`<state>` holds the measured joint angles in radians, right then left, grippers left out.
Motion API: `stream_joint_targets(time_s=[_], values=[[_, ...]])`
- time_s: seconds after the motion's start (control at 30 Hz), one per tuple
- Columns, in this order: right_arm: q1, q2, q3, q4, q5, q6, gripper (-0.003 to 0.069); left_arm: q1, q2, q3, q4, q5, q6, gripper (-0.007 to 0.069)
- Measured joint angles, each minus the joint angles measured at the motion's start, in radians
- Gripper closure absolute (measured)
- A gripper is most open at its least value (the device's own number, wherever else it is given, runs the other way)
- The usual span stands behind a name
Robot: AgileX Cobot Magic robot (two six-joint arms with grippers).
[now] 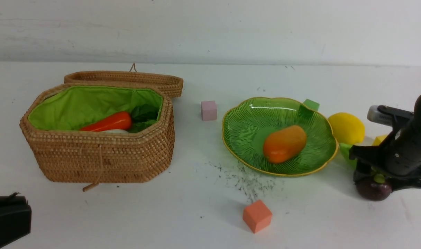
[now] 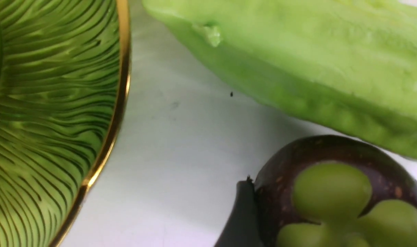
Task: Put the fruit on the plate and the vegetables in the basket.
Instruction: Use the right arm to grab a mangosteen and put it into the right plate
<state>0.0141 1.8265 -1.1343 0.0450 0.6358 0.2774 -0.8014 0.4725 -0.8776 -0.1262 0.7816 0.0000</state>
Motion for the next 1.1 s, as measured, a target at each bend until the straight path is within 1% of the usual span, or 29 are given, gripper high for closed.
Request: stream_joint_targets(time_s=[0.2, 0.27, 0.47, 0.57, 0.63, 0.73, 0.77, 0.83, 0.87, 0.97, 1.03, 1.1], values=[[0.0, -0.024, 0.004, 0.014, 0.034, -0.052, 0.0082, 0.0, 0.0, 0.0, 0.0, 0.009, 0.0, 0.0608], [0.0, -0.063, 0.012, 0.02, 0.082, -0.062, 0.0082, 0.0, 0.0, 0.0, 0.0, 0.01, 0.0, 0.0606], [0.0, -0.212, 0.012, 0.06, 0.149, -0.082, 0.0082, 0.0, 0.0, 0.0, 0.0, 0.011, 0.0, 0.0603], [0.0, -0.29, 0.012, 0.115, 0.166, -0.125, 0.0082, 0.0, 0.0, 0.0, 0.0, 0.011, 0.0, 0.0602], [0.0, -0.337, 0.012, 0.176, 0.168, -0.165, 0.0082, 0.0, 0.0, 0.0, 0.0, 0.01, 0.0, 0.0602], [0.007, -0.375, 0.005, 0.283, 0.162, -0.259, 0.0082, 0.0, 0.0, 0.0, 0.0, 0.01, 0.0, 0.0602], [0.019, -0.377, -0.007, 0.331, 0.147, -0.322, 0.0082, 0.0, 0.0, 0.0, 0.0, 0.01, 0.0, 0.0602], [0.049, -0.367, -0.031, 0.395, 0.111, -0.396, 0.0082, 0.0, 0.0, 0.0, 0.0, 0.009, 0.0, 0.0602], [0.083, -0.348, -0.058, 0.449, 0.075, -0.456, 0.0082, 0.0, 0.0, 0.0, 0.0, 0.004, 0.0, 0.0602], [0.153, -0.283, -0.122, 0.521, 0.002, -0.535, 0.0082, 0.0, 0.0, 0.0, 0.003, -0.025, 0.0, 0.0602], [0.199, -0.213, -0.179, 0.542, -0.049, -0.567, 0.0082, 0.0, 0.0, 0.0, 0.012, -0.066, 0.0, 0.0602], [0.224, -0.143, -0.235, 0.545, -0.088, -0.578, 0.0082, 0.0, 0.0, 0.0, 0.023, -0.105, 0.0, 0.0602]])
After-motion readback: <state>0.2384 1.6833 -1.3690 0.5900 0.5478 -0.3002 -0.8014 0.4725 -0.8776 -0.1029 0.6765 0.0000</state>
